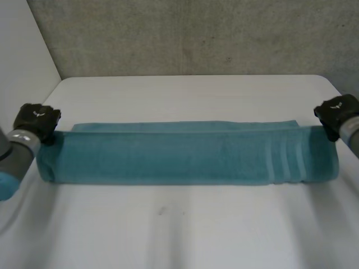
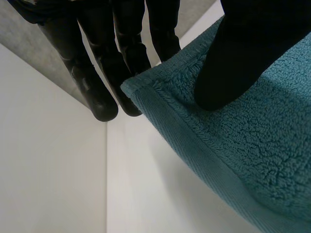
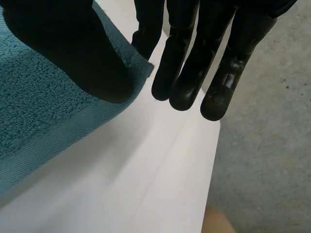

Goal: Fold the laundry

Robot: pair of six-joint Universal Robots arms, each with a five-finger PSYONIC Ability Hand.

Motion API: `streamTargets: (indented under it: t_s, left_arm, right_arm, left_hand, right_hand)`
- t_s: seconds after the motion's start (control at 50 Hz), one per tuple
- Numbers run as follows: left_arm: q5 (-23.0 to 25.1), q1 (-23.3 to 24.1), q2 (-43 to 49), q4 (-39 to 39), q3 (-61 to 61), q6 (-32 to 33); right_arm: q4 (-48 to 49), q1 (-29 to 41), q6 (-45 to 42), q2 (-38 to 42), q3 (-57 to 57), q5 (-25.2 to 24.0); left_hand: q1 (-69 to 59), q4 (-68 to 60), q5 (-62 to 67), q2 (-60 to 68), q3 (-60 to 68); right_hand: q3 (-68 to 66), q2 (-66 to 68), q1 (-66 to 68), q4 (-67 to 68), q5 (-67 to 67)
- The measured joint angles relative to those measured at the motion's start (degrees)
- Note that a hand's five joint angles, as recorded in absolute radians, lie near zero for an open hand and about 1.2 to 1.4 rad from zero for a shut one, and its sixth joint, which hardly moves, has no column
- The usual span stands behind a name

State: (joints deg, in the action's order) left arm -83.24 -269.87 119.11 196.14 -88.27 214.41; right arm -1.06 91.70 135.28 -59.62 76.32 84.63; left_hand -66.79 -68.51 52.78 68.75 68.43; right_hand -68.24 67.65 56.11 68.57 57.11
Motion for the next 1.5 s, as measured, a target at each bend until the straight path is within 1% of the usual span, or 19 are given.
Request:
streamTargets:
  t_s: [0.08,0.26,0.28,0.32,0.34,0.36,0.38,0.4,0.46,0.52,0.6,0.74,0.78,0.92,0.96,1.02,1.16,1.48,1.5]
  left_arm:
    - [-1.7,2.0,9.3,3.6,10.4,-0.1]
    - [-0.9,2.9,16.6,9.2,18.6,0.2]
    - [-0.7,3.0,17.0,9.9,18.8,0.3]
    - [0.2,3.4,17.5,11.3,18.8,0.3]
    - [1.1,3.7,17.7,12.1,18.5,0.3]
    - [1.9,3.9,17.8,12.8,18.2,0.4]
    - [2.4,4.1,17.8,13.1,18.0,0.4]
    - [3.2,4.3,17.7,13.5,17.6,0.4]
    - [6.1,4.8,16.9,14.4,16.1,0.4]
    - [8.2,5.0,15.6,14.7,15.0,0.3]
    - [10.2,4.8,12.0,14.7,13.0,0.0]
    - [10.0,2.8,5.4,13.9,8.7,-1.4]
    - [9.8,1.6,2.0,13.5,5.7,-2.9]
    - [9.6,-0.2,-6.5,11.9,-3.7,-9.1]
    - [9.6,-0.2,-8.5,11.3,-6.1,-11.0]
    - [9.5,-0.1,-12.4,9.6,-11.1,-15.9]
    - [8.8,0.8,-15.8,5.3,-15.8,-24.8]
    - [5.0,1.2,-15.0,4.8,-16.8,-26.4]
    - [4.9,1.2,-15.0,4.8,-16.9,-26.4]
  right_arm:
    - [2.7,2.6,1.1,8.8,-9.5,3.0]
    - [8.1,3.7,1.2,19.0,-21.5,5.4]
    - [8.5,3.8,1.2,19.4,-21.9,5.5]
    - [9.6,4.0,1.1,20.4,-22.9,5.9]
    - [10.4,4.4,1.1,21.1,-23.4,6.1]
    - [10.8,4.6,1.1,21.3,-23.6,6.2]
    - [11.0,4.8,1.2,21.4,-23.7,6.3]
    - [11.3,5.0,1.3,21.5,-23.7,6.5]
    - [11.7,5.5,2.1,21.1,-23.0,6.9]
    - [11.8,5.8,3.5,19.5,-21.7,7.2]
    - [11.6,5.8,10.3,11.7,-15.7,7.0]
    - [11.1,5.4,18.0,1.7,-7.6,5.6]
    - [10.2,4.9,20.2,-3.5,-2.6,3.5]
    - [5.8,1.1,20.0,-8.3,4.7,-2.7]
    - [4.9,0.3,19.8,-8.5,5.5,-3.8]
    - [1.2,-3.0,19.0,-8.1,8.1,-8.7]
    - [-0.5,-6.2,17.7,-1.9,8.5,-14.9]
    - [1.0,-9.0,13.8,6.4,5.3,-15.5]
    - [1.3,-9.0,13.8,6.8,5.1,-15.4]
  left_hand:
    - [0.0,0.0,0.0,0.0,0.0]
    - [0.0,0.0,0.0,0.0,0.0]
    - [4.4,4.5,-2.0,-4.5,-4.4]
    - [18.5,17.2,-13.7,-17.4,-17.0]
    - [39.7,35.7,-32.0,-35.7,-35.1]
    - [48.2,44.0,-39.9,-45.0,-44.3]
    - [48.2,44.0,-39.9,-45.0,-44.3]
    - [54.2,51.6,-46.4,-51.5,-50.8]
    - [55.6,56.7,-50.0,-56.8,-56.0]
    - [55.6,56.7,-50.0,-56.9,-56.0]
    - [55.6,56.7,-50.0,-56.9,-56.0]
    - [55.6,56.7,-50.0,-56.9,-56.0]
    - [55.6,56.7,-50.0,-56.9,-56.0]
    - [55.6,56.7,-50.0,-56.9,-56.0]
    - [55.6,56.7,-50.0,-56.9,-56.0]
    - [55.6,56.7,-50.0,-56.9,-56.0]
    - [55.6,56.7,-50.0,-56.9,-56.0]
    - [55.6,56.7,-50.0,-56.9,-56.0]
    - [55.6,56.7,-50.0,-56.9,-56.0]
  right_hand:
    - [0.0,0.0,0.0,0.0,0.0]
    - [0.0,0.0,0.0,0.0,0.0]
    - [0.0,0.0,0.0,0.0,0.0]
    - [19.9,-20.2,-19.3,-18.7,-17.8]
    - [30.3,-30.8,-29.5,-29.2,-28.0]
    - [38.2,-40.0,-36.9,-38.2,-37.0]
    - [45.6,-46.1,-41.0,-45.5,-44.2]
    - [51.2,-51.7,-43.2,-51.4,-49.6]
    - [55.8,-54.8,-44.0,-55.0,-53.2]
    - [55.7,-54.8,-44.0,-55.0,-53.2]
    - [55.8,-54.8,-44.0,-55.0,-53.2]
    - [55.8,-54.8,-44.0,-55.0,-53.2]
    - [55.8,-54.8,-44.0,-55.0,-53.2]
    - [55.8,-54.8,-44.0,-55.0,-53.2]
    - [55.8,-54.8,-44.0,-55.0,-53.2]
    - [51.0,-50.5,-42.0,-51.8,-49.8]
    - [40.5,-40.0,-32.4,-40.7,-40.5]
    - [30.2,-29.6,-23.3,-30.6,-30.8]
    - [23.2,-22.6,-17.3,-23.6,-23.9]
